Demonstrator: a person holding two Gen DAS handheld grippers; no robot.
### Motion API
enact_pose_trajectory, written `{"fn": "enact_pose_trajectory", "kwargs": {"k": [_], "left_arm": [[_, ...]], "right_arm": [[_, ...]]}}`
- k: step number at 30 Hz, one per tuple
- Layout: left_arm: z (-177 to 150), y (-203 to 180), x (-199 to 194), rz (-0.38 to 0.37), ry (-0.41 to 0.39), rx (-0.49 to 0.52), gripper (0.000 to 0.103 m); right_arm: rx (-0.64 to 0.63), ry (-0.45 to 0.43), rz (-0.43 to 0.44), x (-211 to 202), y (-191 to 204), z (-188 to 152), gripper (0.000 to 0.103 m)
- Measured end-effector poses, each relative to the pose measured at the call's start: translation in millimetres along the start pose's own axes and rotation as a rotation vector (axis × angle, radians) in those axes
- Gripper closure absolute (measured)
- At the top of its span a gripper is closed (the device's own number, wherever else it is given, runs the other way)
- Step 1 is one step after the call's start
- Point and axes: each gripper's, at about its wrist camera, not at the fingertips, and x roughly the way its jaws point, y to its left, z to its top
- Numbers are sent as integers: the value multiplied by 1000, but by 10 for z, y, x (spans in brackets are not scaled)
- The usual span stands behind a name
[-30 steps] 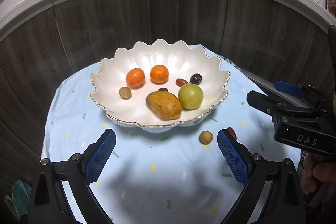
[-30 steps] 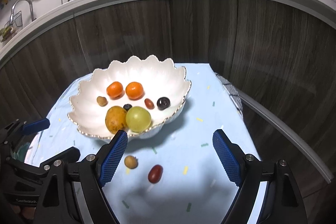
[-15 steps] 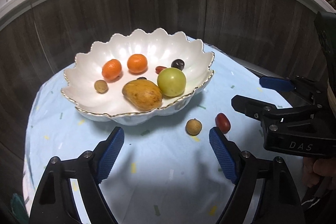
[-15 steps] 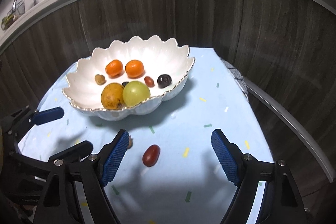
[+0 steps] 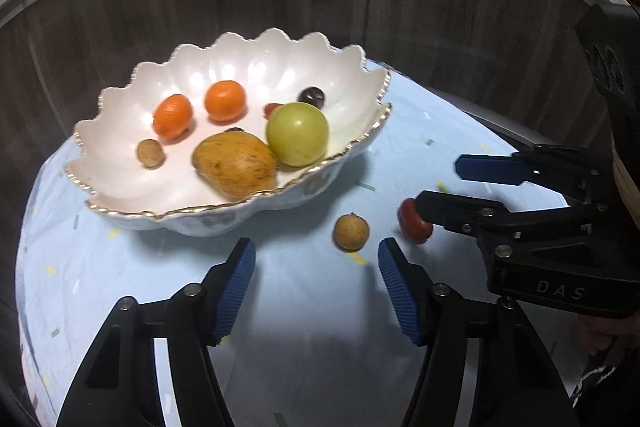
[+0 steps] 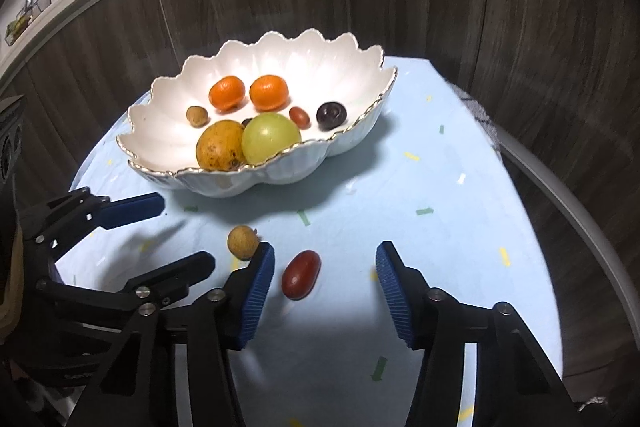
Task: Organize fruits
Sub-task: 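Lower the right tool onto the red date while the left tool approaches the brown fruit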
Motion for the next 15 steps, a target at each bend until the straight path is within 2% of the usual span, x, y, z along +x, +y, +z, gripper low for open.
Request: {"fn": "enact_pose_trajectory", "kwargs": {"k": [8, 15], "left_arm": [[14, 15, 86, -44, 21, 32, 55], [83, -1, 160, -78, 14, 76, 57]], "right_arm": [[-15, 39, 37, 122, 36, -26, 61], [-10, 60, 43, 184, 2, -46, 67]]}}
